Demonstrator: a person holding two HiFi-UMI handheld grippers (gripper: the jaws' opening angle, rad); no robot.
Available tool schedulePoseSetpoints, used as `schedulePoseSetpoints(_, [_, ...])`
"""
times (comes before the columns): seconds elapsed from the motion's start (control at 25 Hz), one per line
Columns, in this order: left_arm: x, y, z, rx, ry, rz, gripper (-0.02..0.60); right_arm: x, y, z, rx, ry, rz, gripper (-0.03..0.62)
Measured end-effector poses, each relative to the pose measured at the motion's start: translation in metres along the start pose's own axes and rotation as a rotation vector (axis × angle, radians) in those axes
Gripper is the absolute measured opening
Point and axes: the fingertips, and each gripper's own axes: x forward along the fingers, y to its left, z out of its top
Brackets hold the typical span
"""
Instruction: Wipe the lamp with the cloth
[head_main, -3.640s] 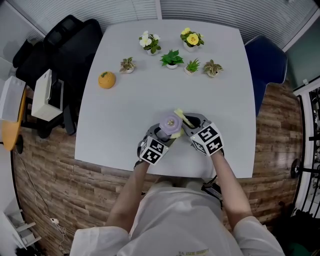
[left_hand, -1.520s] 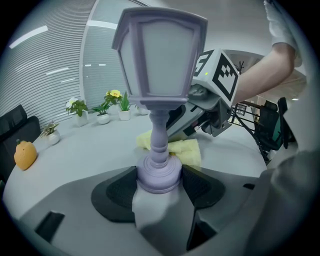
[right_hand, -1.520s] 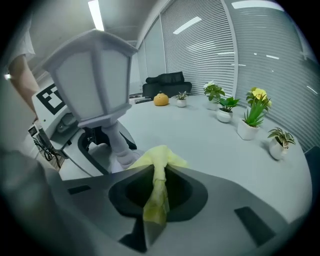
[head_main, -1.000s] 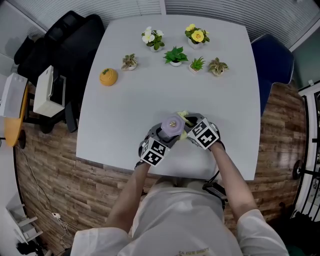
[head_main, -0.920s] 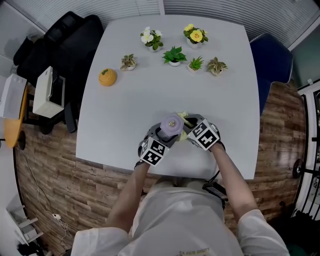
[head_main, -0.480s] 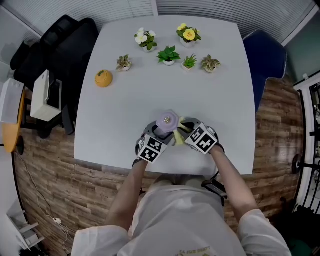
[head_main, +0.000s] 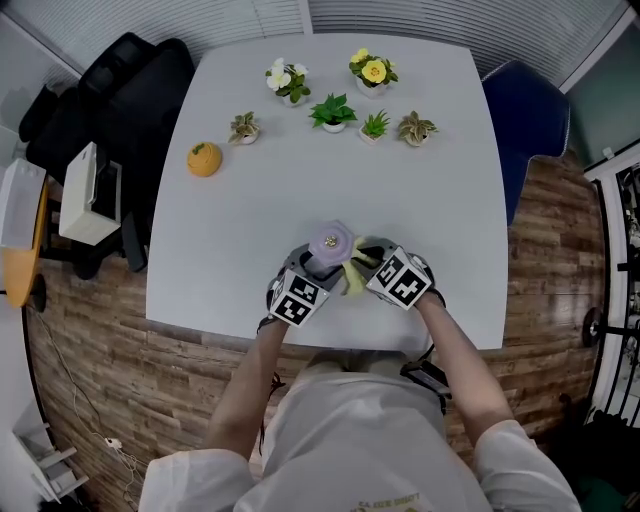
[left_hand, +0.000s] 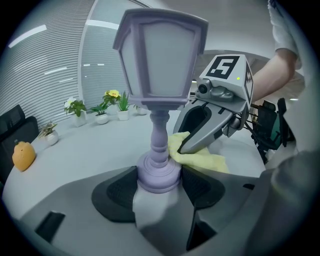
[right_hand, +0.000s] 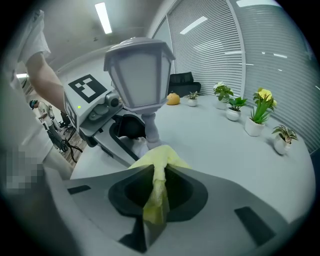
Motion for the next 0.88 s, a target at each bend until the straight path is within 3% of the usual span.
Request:
schedulePoseSetpoints(0.2, [-0.002, -0.007, -0.002, 0.035, 0.003, -0.058, 0.282, 0.001, -0.013, 0.009, 0.022, -0.025, -0.011, 0.061])
schedulePoseSetpoints(0.52, [-0.005, -0.009, -0.004, 0.259, 0.057, -0.260, 0.282, 0.008, -0.021, 0.019, 0.044, -0.079, 0.052, 0.061])
schedulePoseSetpoints(0.68, [-0.002, -0.006, -0.004, 0.267, 0.039, -0.304, 0.284, 0.014, -0.028, 0.023, 0.014, -0.072, 0.059, 0.061])
schedulePoseSetpoints(0.88, [0.000, -0.007, -0.003, 0.266, 0.026, -0.303, 0.284, 0.018, -0.036, 0.034, 0.035, -0.104, 0.057, 0.061])
